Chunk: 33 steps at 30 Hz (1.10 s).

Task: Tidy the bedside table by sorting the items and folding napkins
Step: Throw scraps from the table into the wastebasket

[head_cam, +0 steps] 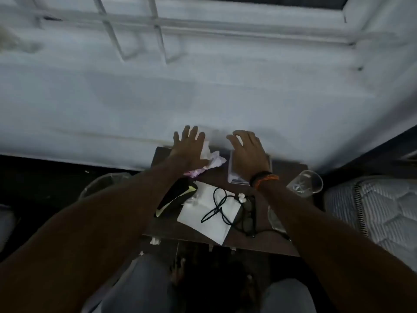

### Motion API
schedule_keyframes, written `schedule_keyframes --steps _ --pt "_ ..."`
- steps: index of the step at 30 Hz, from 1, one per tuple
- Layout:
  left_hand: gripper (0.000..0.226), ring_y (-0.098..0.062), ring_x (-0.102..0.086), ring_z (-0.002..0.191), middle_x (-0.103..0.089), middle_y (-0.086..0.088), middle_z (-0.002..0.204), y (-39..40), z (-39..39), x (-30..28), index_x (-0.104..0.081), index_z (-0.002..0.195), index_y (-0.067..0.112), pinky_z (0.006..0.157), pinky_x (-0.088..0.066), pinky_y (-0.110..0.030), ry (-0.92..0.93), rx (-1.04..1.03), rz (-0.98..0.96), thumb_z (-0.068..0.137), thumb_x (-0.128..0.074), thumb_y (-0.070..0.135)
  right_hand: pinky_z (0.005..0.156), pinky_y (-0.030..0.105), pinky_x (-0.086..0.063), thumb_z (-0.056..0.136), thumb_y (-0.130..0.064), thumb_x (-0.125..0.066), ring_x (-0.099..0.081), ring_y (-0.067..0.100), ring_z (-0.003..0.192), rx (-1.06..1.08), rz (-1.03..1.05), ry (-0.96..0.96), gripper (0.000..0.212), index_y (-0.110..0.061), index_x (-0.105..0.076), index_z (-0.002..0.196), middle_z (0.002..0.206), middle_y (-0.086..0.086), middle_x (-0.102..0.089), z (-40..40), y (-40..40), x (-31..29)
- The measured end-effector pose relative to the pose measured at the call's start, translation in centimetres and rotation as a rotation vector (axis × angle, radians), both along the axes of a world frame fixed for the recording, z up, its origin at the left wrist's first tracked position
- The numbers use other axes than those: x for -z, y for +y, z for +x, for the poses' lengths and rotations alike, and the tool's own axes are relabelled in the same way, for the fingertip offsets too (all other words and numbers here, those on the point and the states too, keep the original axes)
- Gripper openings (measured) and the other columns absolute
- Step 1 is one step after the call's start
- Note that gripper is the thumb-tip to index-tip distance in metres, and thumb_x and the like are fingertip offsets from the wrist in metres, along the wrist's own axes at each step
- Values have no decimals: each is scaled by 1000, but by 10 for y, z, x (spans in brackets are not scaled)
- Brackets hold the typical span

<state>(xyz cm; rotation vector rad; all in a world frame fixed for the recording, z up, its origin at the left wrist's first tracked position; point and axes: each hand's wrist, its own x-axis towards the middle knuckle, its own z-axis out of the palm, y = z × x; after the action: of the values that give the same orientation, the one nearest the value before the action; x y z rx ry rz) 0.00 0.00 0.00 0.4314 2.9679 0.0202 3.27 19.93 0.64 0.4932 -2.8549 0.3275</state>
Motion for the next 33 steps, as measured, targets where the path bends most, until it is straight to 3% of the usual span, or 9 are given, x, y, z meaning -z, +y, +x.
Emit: schedule_keyframes --steps 4,8,12,16,19,23,28,30,33 --pt "100 -35 -17 147 -23 -10 157 7 3 42 -27 145 18 109 -25 -62 93 -5 -74 69 -64 71 94 45 -46 66 -1 -54 -53 36 116 18 11 55 57 -8 -61 123 125 16 -60 0 -1 35" --pt "110 -37 -26 140 -25 -11 152 12 3 67 -21 144 23 100 -38 -59 88 -21 -127 59 -78 63 90 44 -47 65 0 -57 -55 36 112 7 -17 129 55 -7 -64 118 121 16 -62 -1 -4 50" --pt "88 -31 -49 115 -47 -11 129 14 6 72 -28 142 23 76 -53 -43 143 33 -156 71 -79 37 87 44 -49 66 -5 -55 -57 37 110 -21 -14 164 44 -6 -67 108 118 16 -63 10 -9 45" --pt "73 -31 -52 111 -55 -12 119 5 3 51 -35 138 20 73 -51 -42 152 109 -146 77 -74 20 80 43 -51 62 1 -62 -58 39 101 -29 -15 163 30 -2 -71 90 104 16 -66 18 -11 28" --pt "65 -33 -51 113 -56 -12 119 -6 2 26 -38 137 20 76 -50 -44 132 57 -26 80 -68 14 76 45 -51 65 4 -60 -57 39 96 -16 -14 131 23 -1 -70 85 98 16 -66 20 -16 15" --pt "68 -34 -55 111 -60 -11 118 -34 12 4 -37 140 21 80 -50 -44 161 -44 183 78 -62 11 75 40 -51 77 -5 -57 -54 33 106 43 -54 35 35 -9 -66 111 114 12 -60 21 -37 8" --pt "52 -34 -60 71 -56 -6 74 -90 39 -6 -37 116 13 56 -43 -34 237 -178 450 73 -65 12 93 46 -49 87 -49 -57 -49 37 123 242 -220 -249 66 -22 -36 144 138 15 -46 21 -91 10" --pt "48 -32 -56 67 -57 -7 72 -115 51 -7 -40 111 12 56 -40 -33 263 -239 524 73 -68 15 94 43 -47 85 -56 -58 -52 38 121 294 -322 -333 71 -23 -36 143 136 16 -50 20 -116 13" --pt "47 -31 -55 72 -62 -11 80 -159 67 -6 -47 110 11 60 -39 -32 272 -335 618 72 -73 20 91 40 -49 82 -48 -67 -59 36 113 267 -506 -401 60 -20 -48 132 125 14 -62 21 -162 16"
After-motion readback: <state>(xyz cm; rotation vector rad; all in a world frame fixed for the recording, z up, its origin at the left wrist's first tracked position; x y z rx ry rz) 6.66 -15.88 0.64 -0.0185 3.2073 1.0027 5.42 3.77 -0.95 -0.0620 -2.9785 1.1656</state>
